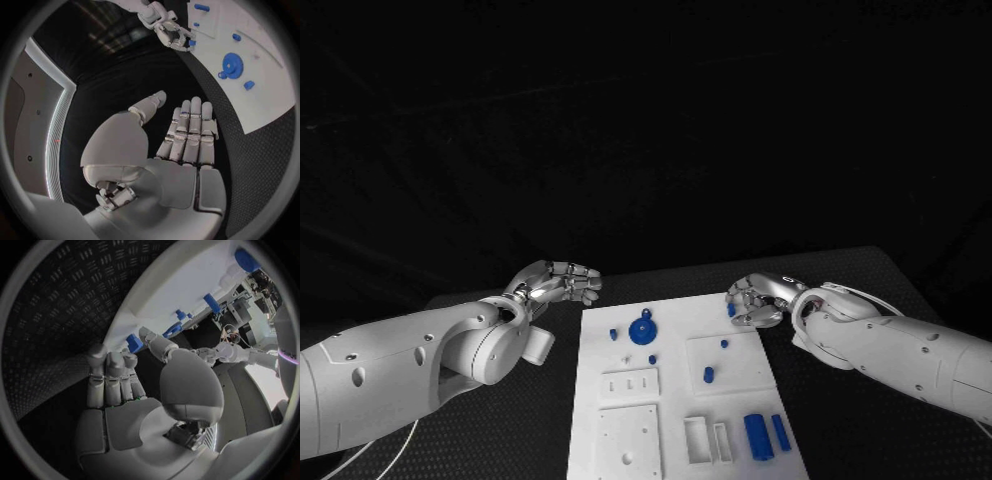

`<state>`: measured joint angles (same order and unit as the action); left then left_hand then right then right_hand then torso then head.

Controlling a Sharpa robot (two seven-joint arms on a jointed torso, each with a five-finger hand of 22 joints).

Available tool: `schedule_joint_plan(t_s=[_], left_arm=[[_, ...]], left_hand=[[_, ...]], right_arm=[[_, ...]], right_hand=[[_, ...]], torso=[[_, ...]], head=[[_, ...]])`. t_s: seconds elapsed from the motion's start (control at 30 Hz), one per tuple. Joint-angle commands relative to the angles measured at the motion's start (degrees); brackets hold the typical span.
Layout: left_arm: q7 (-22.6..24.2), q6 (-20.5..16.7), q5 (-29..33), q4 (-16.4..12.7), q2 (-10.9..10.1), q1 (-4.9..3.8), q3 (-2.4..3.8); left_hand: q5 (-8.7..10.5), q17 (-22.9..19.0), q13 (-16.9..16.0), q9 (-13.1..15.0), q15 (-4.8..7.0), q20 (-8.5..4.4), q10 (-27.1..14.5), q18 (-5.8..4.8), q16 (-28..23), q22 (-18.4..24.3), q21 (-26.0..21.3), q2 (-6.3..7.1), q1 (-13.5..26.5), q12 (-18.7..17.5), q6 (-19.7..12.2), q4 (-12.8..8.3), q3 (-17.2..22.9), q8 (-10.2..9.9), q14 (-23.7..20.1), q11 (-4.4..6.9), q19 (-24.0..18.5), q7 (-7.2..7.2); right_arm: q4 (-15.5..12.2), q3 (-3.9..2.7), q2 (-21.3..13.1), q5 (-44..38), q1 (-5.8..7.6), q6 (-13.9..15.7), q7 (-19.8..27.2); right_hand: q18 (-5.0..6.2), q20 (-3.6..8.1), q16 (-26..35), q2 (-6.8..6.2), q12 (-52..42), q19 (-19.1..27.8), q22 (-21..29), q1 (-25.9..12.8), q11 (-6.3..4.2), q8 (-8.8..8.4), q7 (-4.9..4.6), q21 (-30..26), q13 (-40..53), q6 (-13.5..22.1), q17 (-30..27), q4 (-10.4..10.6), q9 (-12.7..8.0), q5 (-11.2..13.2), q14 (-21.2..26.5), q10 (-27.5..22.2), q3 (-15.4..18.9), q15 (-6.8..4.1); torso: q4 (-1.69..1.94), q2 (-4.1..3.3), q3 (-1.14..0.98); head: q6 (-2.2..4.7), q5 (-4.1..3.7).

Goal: Assemble the parts on the task board

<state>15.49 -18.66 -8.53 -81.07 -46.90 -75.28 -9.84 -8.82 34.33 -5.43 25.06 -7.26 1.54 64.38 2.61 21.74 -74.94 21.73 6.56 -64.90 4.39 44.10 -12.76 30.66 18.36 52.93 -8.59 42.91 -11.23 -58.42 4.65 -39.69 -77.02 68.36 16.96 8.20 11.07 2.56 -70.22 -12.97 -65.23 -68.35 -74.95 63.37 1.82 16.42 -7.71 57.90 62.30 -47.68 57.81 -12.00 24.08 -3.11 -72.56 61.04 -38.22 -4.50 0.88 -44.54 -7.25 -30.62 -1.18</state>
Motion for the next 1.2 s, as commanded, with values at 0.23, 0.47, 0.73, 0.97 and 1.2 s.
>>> schedule_joint_plan(t_s=[0.23, 0.47, 0.73, 0.97, 1.2], left_arm=[[0.48, 0.74, -0.32, -0.14, 0.07, -0.06, 0.05], [0.44, 0.78, -0.32, -0.24, 0.0, -0.06, 0.05], [0.46, 0.84, -0.32, -0.3, 0.09, -0.06, 0.05], [0.42, 0.82, -0.32, -0.32, 0.02, -0.06, 0.05], [0.38, 0.84, -0.32, -0.4, -0.01, -0.07, 0.05]], left_hand=[[0.2, 0.09, 0.07, 0.01, -0.05, 0.0, -0.1, 1.04, -0.39, -1.19, 0.21, -0.34, 0.37, -0.17, -0.05, -0.37, 0.06, 0.12, 0.15, -0.22, -0.54, -0.12], [0.2, 0.1, 0.07, 0.01, -0.06, 0.01, -0.1, 1.03, -0.4, -1.19, 0.21, -0.36, 0.44, -0.18, -0.07, -0.33, 0.06, 0.11, 0.14, -0.22, -0.53, -0.13], [0.2, 0.11, 0.08, 0.01, -0.06, 0.02, -0.1, 1.03, -0.41, -1.18, 0.22, -0.38, 0.5, -0.19, -0.08, -0.28, 0.05, 0.1, 0.14, -0.23, -0.54, -0.14], [0.19, 0.12, 0.08, 0.01, -0.07, 0.02, -0.11, 1.02, -0.42, -1.18, 0.22, -0.4, 0.56, -0.2, -0.1, -0.24, 0.05, 0.09, 0.14, -0.24, -0.54, -0.15], [0.18, 0.13, 0.08, 0.0, -0.06, 0.02, -0.12, 1.03, -0.43, -1.18, 0.22, -0.39, 0.58, -0.22, -0.13, -0.24, 0.06, 0.07, 0.14, -0.24, -0.55, -0.15]], right_arm=[[0.31, 0.01, 0.41, -0.97, -0.19, -0.25, -0.13], [0.4, 0.01, 0.45, -1.12, -0.26, -0.04, -0.45], [0.31, 0.01, 0.59, -1.32, -0.26, -0.05, -0.61], [0.42, 0.01, 0.83, -1.41, -0.29, 0.19, -0.77], [0.39, 0.01, 0.96, -1.7, -0.3, 0.16, -1.02]], right_hand=[[3.93, 0.03, -0.07, 1.42, -0.36, -0.19, -1.06, -0.13, -0.43, 0.97, -0.18, 0.42, -0.2, -1.72, 0.19, 0.57, 0.48, 0.32, -0.14, 0.07, -1.03, -0.37], [3.93, 0.11, -0.09, 2.25, -0.48, -0.22, -1.07, -0.27, -0.41, 1.96, -0.19, 0.64, -0.28, -3.53, 0.29, 0.44, 0.94, 0.31, -0.28, 0.21, -1.28, -0.34], [3.93, 0.17, -0.06, 3.06, -0.52, -0.24, -1.04, -0.56, -0.87, 2.68, 0.31, 0.8, -0.42, -4.98, 0.36, 0.25, 1.28, 0.32, -0.38, 0.35, -1.47, -0.77], [3.93, 0.18, -0.02, 3.62, -0.5, -0.24, -1.03, -1.0, -1.12, 2.98, 0.57, 0.89, -0.53, -5.68, 0.4, 0.1, 1.44, 0.32, -0.44, 0.45, -1.45, -1.0], [3.93, 0.2, -0.02, 4.01, -0.52, -0.28, -1.01, -1.33, -1.29, 3.19, 0.74, 0.97, -0.61, -6.17, 0.44, 0.04, 1.55, 0.32, -0.52, 0.58, -1.47, -1.16]], torso=[[-0.08, 0.05, 0.08], [-0.11, 0.05, 0.08], [-0.07, 0.08, 0.12], [-0.11, 0.07, 0.14], [-0.08, 0.07, 0.17]], head=[[-0.15, 0.21], [-0.22, 0.48], [-0.29, 0.66], [-0.3, 0.62], [-0.45, 0.75]])
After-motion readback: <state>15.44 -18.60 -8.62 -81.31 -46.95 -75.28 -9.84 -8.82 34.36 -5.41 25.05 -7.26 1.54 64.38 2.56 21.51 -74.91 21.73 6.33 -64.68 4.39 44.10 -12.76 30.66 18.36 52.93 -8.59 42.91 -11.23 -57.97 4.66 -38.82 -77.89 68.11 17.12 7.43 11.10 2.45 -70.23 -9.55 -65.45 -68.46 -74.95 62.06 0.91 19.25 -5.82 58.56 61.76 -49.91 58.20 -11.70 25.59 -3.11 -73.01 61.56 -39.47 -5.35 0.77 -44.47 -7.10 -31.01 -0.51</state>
